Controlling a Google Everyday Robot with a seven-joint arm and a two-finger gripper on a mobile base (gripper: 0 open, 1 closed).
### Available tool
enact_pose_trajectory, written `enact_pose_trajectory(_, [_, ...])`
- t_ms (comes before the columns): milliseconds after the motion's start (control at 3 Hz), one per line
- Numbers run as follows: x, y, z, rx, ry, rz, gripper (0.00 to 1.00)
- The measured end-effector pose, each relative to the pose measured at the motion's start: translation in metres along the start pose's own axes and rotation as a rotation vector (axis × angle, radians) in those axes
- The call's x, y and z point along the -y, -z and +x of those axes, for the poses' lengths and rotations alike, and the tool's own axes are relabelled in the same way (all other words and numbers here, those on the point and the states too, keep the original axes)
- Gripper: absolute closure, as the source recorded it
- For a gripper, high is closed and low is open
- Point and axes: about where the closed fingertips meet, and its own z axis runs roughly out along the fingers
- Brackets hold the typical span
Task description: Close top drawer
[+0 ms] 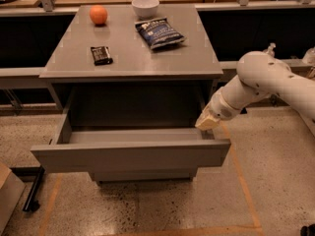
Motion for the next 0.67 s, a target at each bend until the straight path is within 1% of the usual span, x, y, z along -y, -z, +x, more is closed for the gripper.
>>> enact_pose_trajectory(333, [0.0638, 0.0039, -0.0523, 0.107, 0.081, 0.081, 1.00])
enact_pose_trajectory(667, [0.0622, 0.0020, -0.0527, 0.094, 0.080, 0.071, 1.00])
